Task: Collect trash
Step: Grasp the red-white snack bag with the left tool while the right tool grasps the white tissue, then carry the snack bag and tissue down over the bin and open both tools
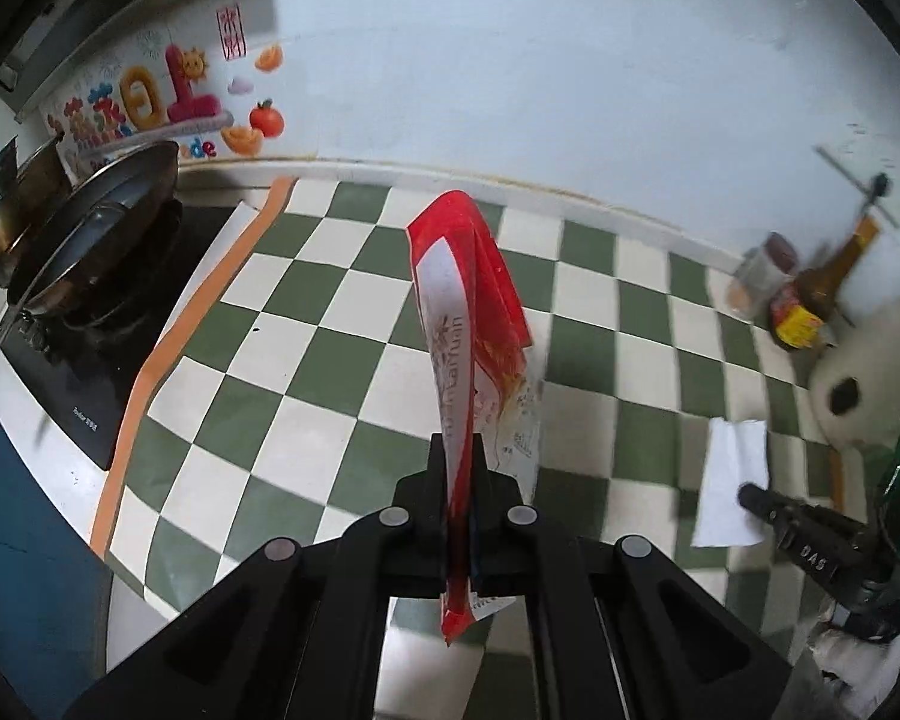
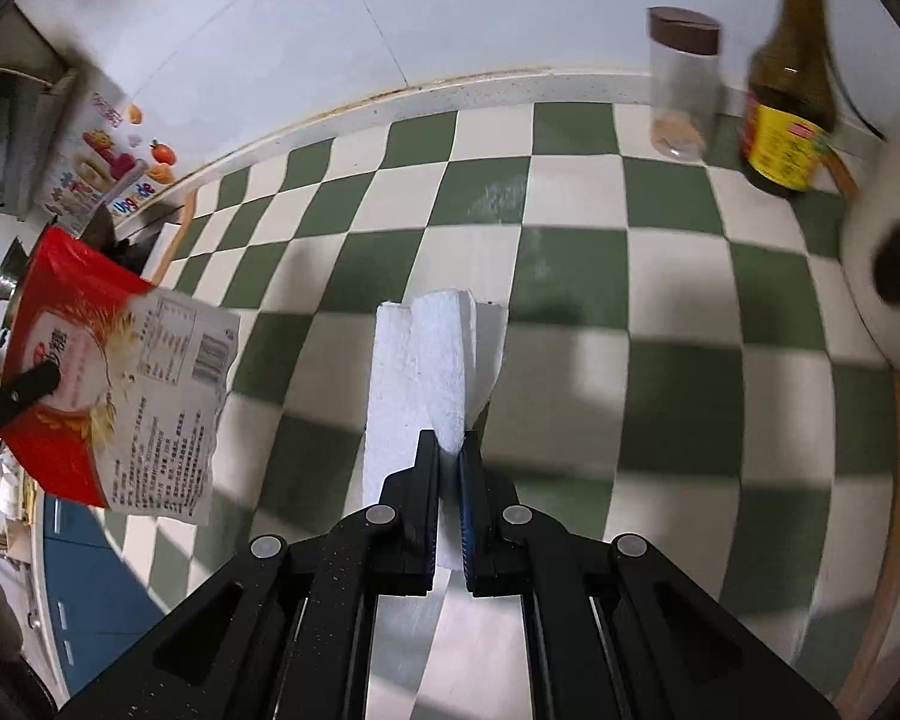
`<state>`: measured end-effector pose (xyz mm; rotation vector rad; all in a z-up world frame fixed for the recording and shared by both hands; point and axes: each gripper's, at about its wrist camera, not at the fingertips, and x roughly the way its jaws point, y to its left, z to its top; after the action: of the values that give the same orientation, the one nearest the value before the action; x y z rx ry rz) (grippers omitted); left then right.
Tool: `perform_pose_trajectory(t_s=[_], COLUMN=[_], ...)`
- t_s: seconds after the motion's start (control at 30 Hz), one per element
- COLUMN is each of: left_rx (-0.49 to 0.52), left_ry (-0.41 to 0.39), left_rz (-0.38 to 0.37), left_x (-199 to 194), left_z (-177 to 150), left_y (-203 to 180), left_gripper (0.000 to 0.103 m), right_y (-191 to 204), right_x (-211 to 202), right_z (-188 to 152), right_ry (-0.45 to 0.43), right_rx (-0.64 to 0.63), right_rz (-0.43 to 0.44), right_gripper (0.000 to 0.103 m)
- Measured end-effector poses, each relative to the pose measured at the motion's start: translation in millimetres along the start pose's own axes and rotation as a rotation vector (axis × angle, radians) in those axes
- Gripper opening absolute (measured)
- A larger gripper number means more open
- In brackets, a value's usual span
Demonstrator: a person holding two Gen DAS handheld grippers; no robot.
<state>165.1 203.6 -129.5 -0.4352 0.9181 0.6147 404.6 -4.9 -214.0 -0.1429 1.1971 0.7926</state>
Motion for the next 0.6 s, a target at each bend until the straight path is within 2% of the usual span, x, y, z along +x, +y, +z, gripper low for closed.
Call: perform_pose_trajectory(t_s=[0.1,0.2,0.3,0.47,0.6], left_rx=[0.021,0.055,0.087,0.129,0.163], left_ry=[-0.025,-0.041,-0.033,0.048,0.159], left_rz=[-0.032,-0.078,-0.105,-0.143,-0.178], left_x=[-24.4,-57.2,-75.9,-96.6,-93.9], left_z=[-19.6,-55.8,-94.5,-180.8,-239.9], left_y=[6.9,19.0,29.4,52.7,61.0], left_gripper=[0.001,0.001,0.001,0.001,0.001], right_y=[16.9,37.8,61.3,89.9,91.7], right_x=[-30.8,-62.0,-92.3,-113.3,-103.6], right_z=[-34.2,-76.0,-136.2,-238.3,-322.4], right_ry=[-0.04,-0.086,-0.122,-0.101,-0.014], right_rx=[0.007,0.032,0.073,0.169,0.225], right_rz=[-0.011,-0.031,-0.066,-0.087,-0.102], right_gripper=[0.006,0.006,0.006,0.006,0.006])
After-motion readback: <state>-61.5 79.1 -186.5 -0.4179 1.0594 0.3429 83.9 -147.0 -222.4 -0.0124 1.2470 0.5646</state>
